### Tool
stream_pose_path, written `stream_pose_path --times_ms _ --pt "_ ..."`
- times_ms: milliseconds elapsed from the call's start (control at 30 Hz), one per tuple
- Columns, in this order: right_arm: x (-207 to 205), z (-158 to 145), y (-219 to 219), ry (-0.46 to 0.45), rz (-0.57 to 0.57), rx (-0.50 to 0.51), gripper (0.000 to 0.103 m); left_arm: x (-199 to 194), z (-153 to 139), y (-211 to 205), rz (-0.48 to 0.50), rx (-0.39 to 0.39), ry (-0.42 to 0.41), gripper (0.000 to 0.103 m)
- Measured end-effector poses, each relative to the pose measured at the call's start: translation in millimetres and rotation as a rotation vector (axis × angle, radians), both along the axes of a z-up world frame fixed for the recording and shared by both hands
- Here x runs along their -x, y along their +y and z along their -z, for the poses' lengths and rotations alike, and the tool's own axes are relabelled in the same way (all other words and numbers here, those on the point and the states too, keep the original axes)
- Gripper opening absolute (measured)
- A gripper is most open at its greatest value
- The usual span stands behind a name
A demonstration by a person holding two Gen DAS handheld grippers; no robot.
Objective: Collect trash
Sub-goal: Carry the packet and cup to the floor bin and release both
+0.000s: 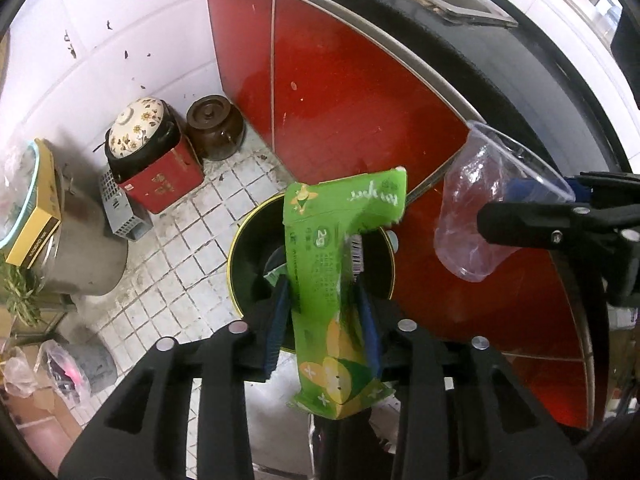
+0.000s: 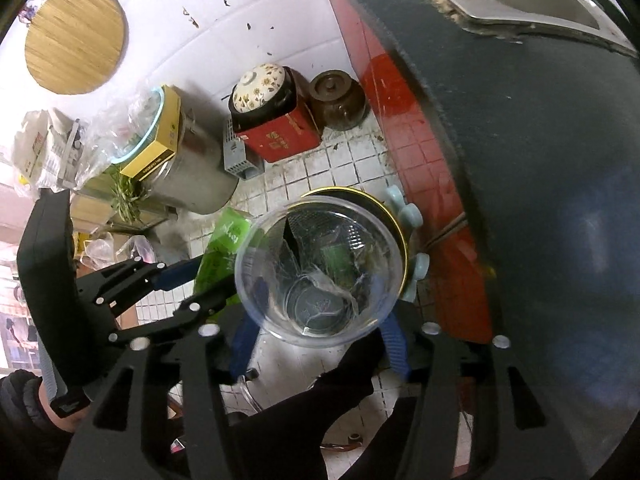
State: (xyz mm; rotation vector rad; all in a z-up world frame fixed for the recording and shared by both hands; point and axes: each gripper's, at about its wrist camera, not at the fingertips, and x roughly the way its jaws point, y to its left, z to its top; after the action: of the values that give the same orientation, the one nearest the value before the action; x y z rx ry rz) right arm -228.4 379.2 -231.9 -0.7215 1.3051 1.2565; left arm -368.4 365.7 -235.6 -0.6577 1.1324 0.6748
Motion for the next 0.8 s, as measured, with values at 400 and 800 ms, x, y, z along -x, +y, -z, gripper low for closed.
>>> stream_pose_path --times_ms 400,800 --pt "-3 -6 0 0.004 -0.004 -0.005 0.08 3 -8 4 -0.021 -0.051 0.03 0.079" --pt "-101 -121 -163 -0.179 0.341 -0.214 0.089 -107 -94 -61 0.251 -0.194 -0.059 0.096"
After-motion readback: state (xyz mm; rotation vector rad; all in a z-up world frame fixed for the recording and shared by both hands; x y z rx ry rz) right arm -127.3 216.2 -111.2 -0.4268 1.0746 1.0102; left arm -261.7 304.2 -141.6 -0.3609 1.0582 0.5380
